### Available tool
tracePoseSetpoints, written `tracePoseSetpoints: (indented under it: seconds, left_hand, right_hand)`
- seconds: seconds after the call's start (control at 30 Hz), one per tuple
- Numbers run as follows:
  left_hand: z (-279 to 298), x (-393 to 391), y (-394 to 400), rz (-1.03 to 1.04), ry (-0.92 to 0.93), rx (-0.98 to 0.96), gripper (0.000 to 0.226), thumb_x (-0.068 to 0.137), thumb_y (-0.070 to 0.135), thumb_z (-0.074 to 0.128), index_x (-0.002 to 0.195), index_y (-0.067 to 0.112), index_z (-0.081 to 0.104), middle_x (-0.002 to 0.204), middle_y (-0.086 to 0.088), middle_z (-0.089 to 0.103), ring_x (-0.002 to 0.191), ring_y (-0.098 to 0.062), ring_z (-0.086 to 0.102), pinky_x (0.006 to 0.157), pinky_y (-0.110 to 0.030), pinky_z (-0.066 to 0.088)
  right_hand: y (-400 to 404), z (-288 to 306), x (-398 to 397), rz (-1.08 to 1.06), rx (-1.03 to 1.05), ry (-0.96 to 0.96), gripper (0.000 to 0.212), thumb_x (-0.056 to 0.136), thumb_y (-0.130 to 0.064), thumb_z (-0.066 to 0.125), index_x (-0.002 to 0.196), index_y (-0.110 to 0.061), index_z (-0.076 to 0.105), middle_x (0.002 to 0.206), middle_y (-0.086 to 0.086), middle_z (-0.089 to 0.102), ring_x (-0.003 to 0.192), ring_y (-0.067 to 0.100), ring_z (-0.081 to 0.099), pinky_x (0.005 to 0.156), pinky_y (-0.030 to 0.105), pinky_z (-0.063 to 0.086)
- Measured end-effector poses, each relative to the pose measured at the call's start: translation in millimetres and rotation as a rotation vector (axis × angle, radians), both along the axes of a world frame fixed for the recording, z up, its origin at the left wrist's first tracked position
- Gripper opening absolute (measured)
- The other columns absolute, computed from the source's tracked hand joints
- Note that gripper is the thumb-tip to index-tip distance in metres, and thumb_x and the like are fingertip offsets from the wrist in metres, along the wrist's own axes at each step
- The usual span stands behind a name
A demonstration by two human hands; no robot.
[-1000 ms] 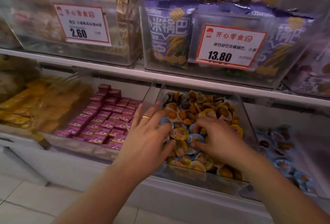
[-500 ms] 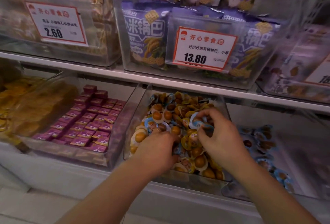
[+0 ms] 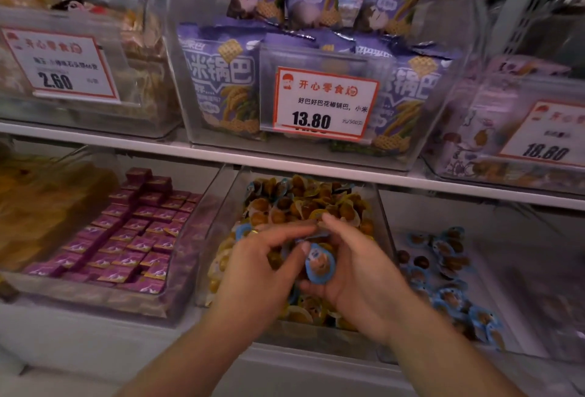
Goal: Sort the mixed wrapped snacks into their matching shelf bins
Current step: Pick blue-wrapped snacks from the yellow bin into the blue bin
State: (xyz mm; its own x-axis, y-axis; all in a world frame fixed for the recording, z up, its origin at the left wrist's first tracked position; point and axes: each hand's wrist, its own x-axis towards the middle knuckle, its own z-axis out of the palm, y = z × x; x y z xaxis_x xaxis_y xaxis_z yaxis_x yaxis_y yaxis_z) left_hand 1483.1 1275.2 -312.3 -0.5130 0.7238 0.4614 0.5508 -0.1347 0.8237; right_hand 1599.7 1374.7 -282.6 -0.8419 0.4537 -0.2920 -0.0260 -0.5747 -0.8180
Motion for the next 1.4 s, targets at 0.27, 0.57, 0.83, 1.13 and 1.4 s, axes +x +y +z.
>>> tracePoseSetpoints:
  seconds: [0.27,0.57,0.83,1.13,1.4]
  left_hand:
    - [5.1,6.5,-1.1,-0.089,-0.049,-0.042,0.037,0.095,0.048,0.054,0.131,0.041,0.058,0.129,0.030,0.058,0.125,0.009,0.049,0.100,-0.012,0.040]
    - [-25.2,-27.6,1.4,0.249,0.405,-0.483,0.042,0.091,0.034,0.059,0.131,0.021,0.063,0.148,-0.007,0.049,0.144,-0.031,0.034,0.111,-0.058,0.034]
    - [-21.4,-17.2,5.1,0.129,0.410,-0.648,0.064,0.083,0.054,0.053,0.144,0.040,0.042,0.163,0.002,0.024,0.145,-0.029,0.033,0.113,-0.050,0.036]
    - [-5.0,-2.8,-16.9,-0.131,0.606,-0.362,0.023,0.094,0.035,0.048,0.113,0.032,0.060,0.115,0.013,0.063,0.110,-0.008,0.055,0.110,-0.036,0.037]
    - [-8.2,-81.4,-61.4,0.289,0.703,-0.495,0.046,0.081,0.038,0.054,0.127,0.036,0.057,0.146,0.001,0.046,0.146,-0.027,0.028,0.114,-0.053,0.032]
  right_hand:
    - [33.3,16.9,33.5,-0.295,0.088,0.059,0.023,0.095,-0.016,0.061,0.113,-0.001,0.062,0.087,0.017,0.071,0.059,0.020,0.064,0.044,0.023,0.044]
    - [140.7,-22.9,103.2,-0.696,0.440,-0.424,0.031,0.096,-0.015,0.060,0.126,-0.013,0.066,0.114,0.014,0.068,0.093,0.027,0.065,0.075,0.038,0.051]
    - [123.4,-17.8,88.6,-0.825,0.875,-0.404,0.024,0.091,-0.010,0.060,0.084,-0.030,0.072,0.095,-0.009,0.073,0.091,0.000,0.066,0.079,0.010,0.050]
    - [17.0,-10.9,4.0,-0.198,1.634,-0.141,0.025,0.095,-0.014,0.055,0.113,-0.020,0.072,0.112,-0.012,0.065,0.107,-0.003,0.058,0.093,0.009,0.042]
    - [-7.6,-40.5,-64.4,0.283,1.747,-0.251,0.044,0.099,-0.036,0.051,0.142,-0.028,0.049,0.143,-0.008,0.048,0.135,0.011,0.039,0.118,0.032,0.027]
